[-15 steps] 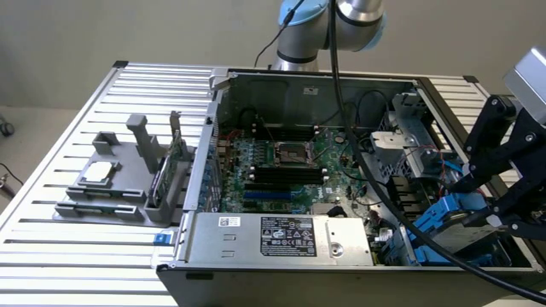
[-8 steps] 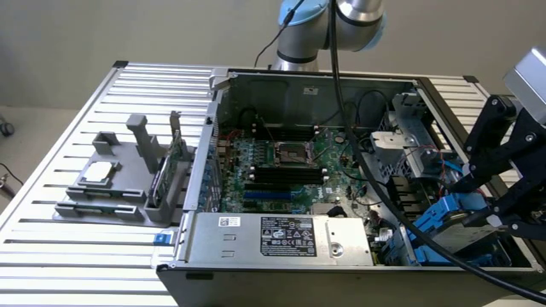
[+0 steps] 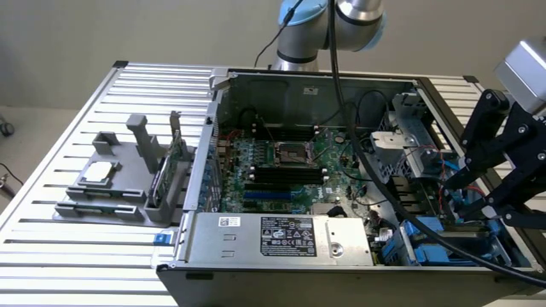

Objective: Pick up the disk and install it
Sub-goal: 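Insert the disk into the insertion slot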

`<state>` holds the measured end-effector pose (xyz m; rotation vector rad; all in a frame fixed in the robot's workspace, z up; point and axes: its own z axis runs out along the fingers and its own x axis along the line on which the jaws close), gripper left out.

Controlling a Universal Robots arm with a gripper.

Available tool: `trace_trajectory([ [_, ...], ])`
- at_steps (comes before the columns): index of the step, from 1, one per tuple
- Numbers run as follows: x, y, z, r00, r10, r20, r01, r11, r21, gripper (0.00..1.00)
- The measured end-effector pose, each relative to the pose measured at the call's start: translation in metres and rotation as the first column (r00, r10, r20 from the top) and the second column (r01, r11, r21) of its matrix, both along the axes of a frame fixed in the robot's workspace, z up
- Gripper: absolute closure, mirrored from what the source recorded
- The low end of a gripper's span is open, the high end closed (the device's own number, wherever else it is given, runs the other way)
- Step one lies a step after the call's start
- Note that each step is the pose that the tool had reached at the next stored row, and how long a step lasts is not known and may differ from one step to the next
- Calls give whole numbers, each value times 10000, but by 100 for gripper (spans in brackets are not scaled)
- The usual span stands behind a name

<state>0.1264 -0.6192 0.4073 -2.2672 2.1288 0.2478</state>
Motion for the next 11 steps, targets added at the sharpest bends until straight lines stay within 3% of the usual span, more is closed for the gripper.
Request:
trace_trajectory([
  [11, 7, 3, -1, 10000, 17, 40, -17, 10000, -4, 61],
])
